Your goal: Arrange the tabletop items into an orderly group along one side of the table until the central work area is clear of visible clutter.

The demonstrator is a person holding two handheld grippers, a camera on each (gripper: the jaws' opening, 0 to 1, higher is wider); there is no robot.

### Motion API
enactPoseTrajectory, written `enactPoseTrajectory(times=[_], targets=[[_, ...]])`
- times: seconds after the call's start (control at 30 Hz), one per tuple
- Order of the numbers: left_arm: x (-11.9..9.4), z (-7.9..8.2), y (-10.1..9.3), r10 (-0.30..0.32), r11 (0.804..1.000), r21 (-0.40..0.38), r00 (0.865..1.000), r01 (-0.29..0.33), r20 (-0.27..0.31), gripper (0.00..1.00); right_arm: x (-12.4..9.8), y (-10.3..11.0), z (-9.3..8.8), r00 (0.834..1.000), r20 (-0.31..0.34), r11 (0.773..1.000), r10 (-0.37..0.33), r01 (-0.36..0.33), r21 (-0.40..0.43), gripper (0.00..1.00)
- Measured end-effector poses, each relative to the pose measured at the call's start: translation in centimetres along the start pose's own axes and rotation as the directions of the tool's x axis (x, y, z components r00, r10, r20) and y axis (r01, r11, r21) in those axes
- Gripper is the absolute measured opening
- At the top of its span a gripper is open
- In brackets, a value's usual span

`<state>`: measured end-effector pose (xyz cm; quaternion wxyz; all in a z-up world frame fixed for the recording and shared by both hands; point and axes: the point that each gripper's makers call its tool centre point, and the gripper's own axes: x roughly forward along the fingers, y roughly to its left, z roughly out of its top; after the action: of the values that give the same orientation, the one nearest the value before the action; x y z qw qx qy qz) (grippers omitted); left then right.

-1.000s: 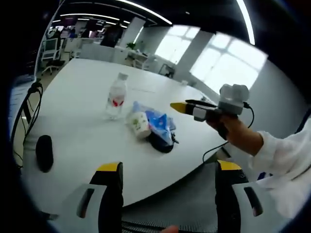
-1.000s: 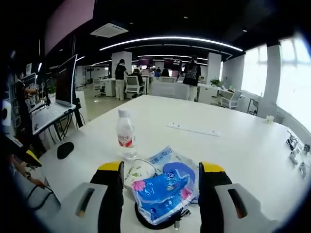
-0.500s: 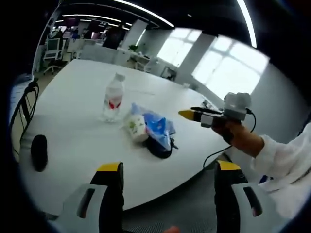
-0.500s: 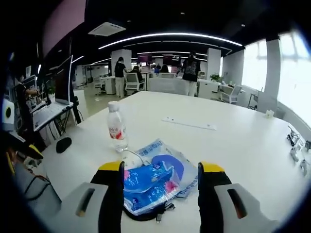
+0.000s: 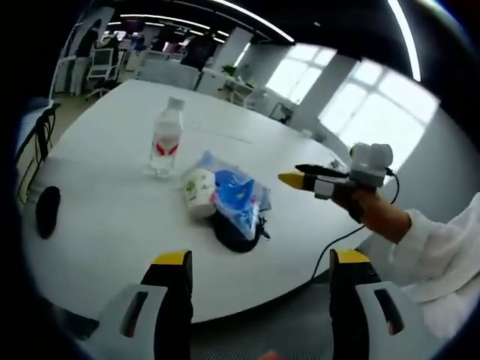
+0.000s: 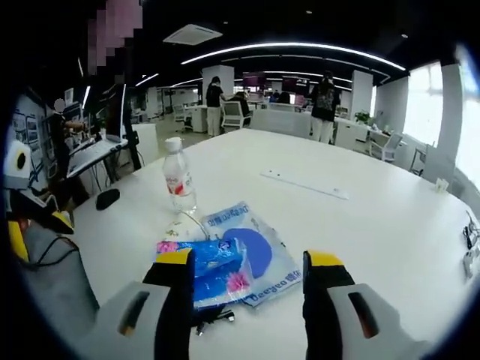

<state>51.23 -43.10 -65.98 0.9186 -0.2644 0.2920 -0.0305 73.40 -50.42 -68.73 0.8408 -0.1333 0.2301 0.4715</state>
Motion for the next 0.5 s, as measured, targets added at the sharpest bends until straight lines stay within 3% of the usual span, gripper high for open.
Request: enactPoseTrajectory(times=[0.3,0.5], targets=[[2.4,-0.6,-0.5,0.112,0.993,-0.044,0.994,-0.113,-0.017,0.7,1.7,-0.3,-1.2,0.988,-0.03,0.989,0.149,-0.15,-0.006,0.48],[4.0,0.5,-0.7,0.154,0.988,-0.025,0.988,-0.155,-0.025,0.7,3.3,-0.7,-2.3,0.966,-0.069,0.968,0.248,-0.25,-0.026,0.48]])
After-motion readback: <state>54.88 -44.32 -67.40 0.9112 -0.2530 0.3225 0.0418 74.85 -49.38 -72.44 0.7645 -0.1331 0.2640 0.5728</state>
